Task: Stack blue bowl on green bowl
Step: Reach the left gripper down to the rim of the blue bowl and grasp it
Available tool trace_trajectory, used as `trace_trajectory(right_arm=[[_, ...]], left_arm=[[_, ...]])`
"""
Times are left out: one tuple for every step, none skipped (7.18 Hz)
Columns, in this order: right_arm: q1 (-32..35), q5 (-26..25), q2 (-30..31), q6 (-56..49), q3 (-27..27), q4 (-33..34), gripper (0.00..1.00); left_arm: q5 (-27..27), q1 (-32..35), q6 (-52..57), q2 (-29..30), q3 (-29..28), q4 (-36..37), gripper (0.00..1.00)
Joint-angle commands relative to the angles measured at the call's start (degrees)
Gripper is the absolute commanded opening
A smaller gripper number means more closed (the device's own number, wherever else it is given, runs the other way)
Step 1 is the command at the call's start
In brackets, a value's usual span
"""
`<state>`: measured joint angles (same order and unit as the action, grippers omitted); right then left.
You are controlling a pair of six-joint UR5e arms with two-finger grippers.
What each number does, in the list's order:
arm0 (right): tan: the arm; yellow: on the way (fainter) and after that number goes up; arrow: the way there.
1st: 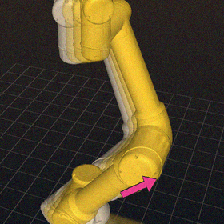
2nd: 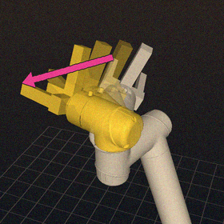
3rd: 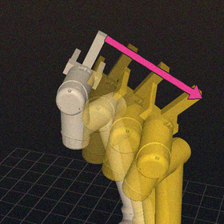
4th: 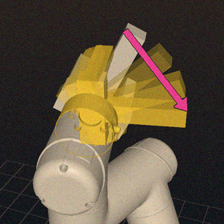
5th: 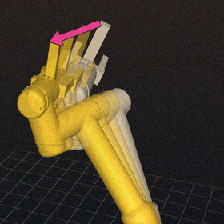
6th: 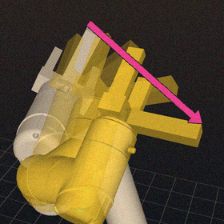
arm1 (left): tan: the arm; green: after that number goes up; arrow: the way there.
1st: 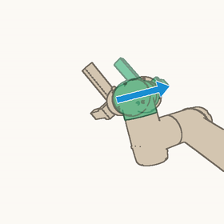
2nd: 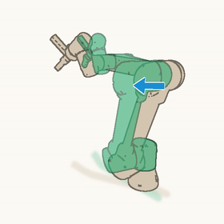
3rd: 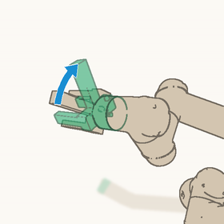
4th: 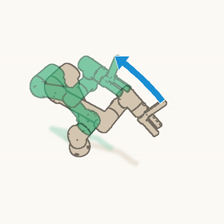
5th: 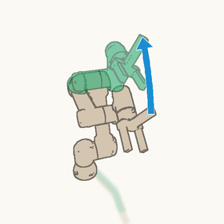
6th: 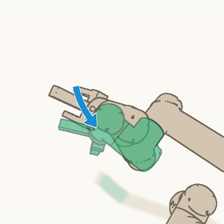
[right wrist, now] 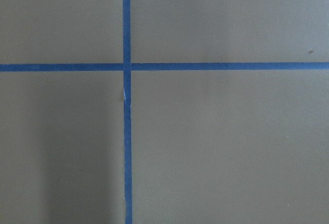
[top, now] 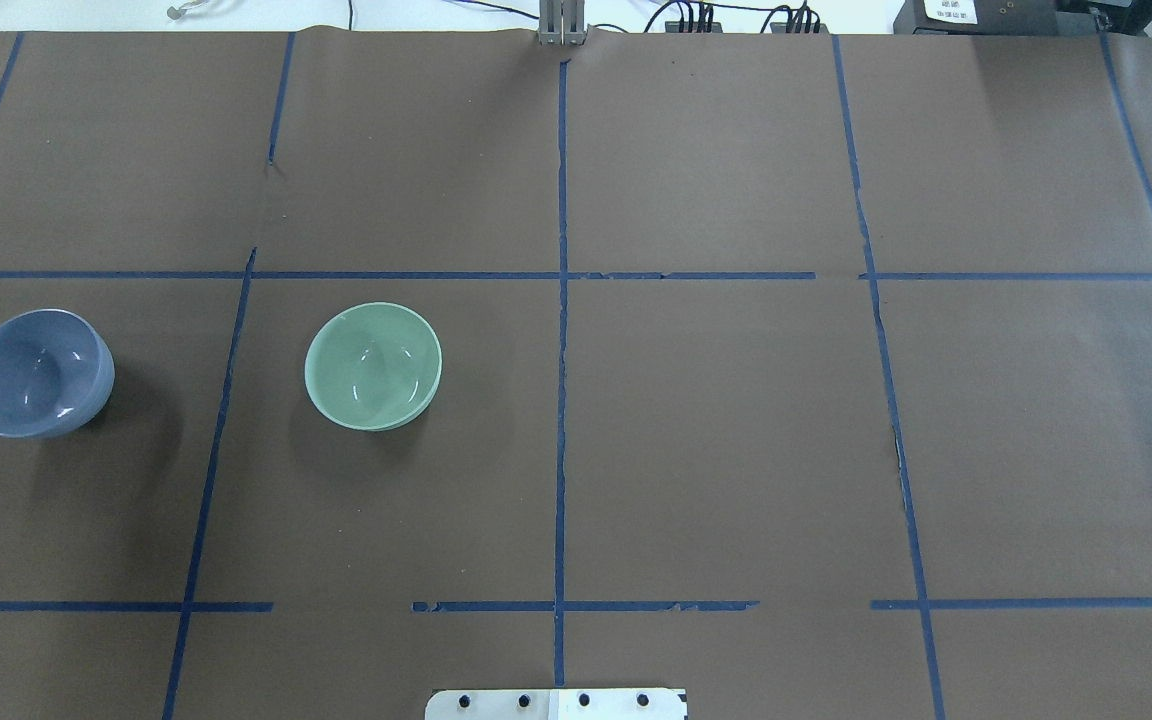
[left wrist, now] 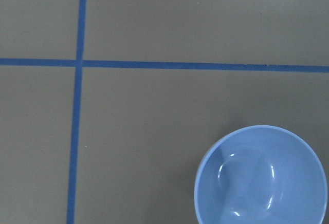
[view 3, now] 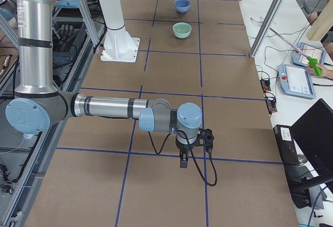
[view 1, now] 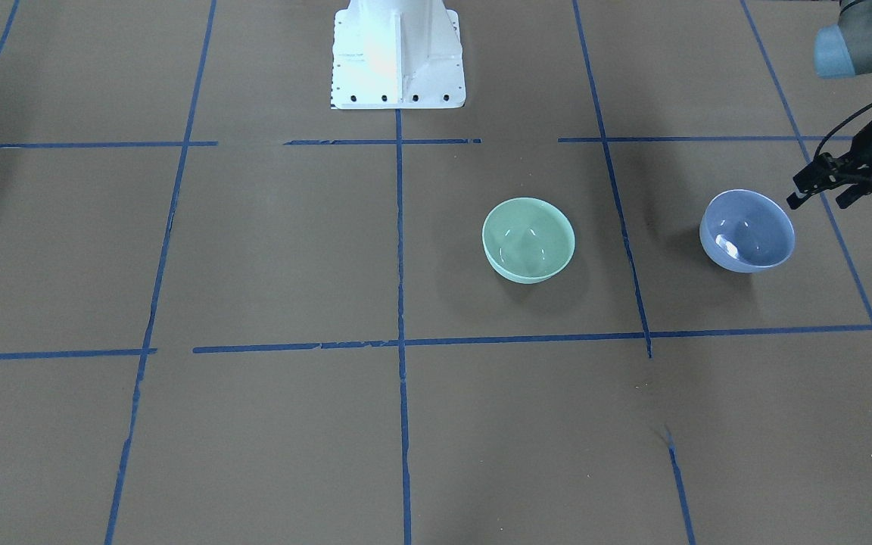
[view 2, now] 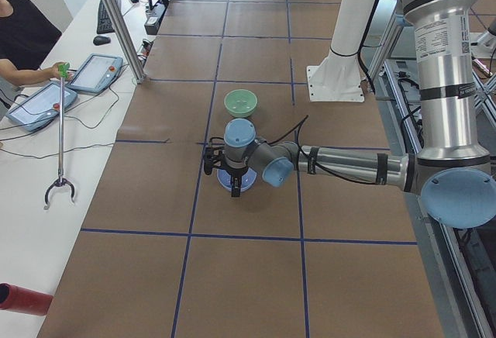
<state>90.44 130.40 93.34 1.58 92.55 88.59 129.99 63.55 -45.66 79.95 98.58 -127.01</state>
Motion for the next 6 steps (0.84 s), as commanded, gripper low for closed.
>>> trace_trajectory(right_arm=[[0.0, 0.0, 0.0, 0.0, 0.0, 0.0, 1.0], [0.0, -0.1, 0.0, 0.0, 0.0, 0.1, 1.0], [0.0, -0.1, 0.0, 0.0, 0.0, 0.0, 1.0], [0.0, -0.1, 0.0, 0.0, 0.0, 0.0, 1.0], [0.0, 0.0, 0.0, 0.0, 0.0, 0.0, 1.0], [0.0, -0.1, 0.0, 0.0, 0.0, 0.0, 1.0]], left_arm=[[-3.2, -4.8, -4.3, 0.6, -5.9, -7.5, 1.0], [-3.2, -5.4, -4.2, 0.6, -6.3, -7.5, 1.0], [-3.2, -5.7, -4.3, 0.6, -6.3, -7.7, 0.65], [-3.1, -5.7, -3.9, 0.6, -6.0, -7.7, 0.19], [-3.1, -5.6, -3.7, 0.6, -5.9, -7.7, 0.0], [-2.6, -5.2, -3.6, 0.3, -4.7, -7.5, 0.0]])
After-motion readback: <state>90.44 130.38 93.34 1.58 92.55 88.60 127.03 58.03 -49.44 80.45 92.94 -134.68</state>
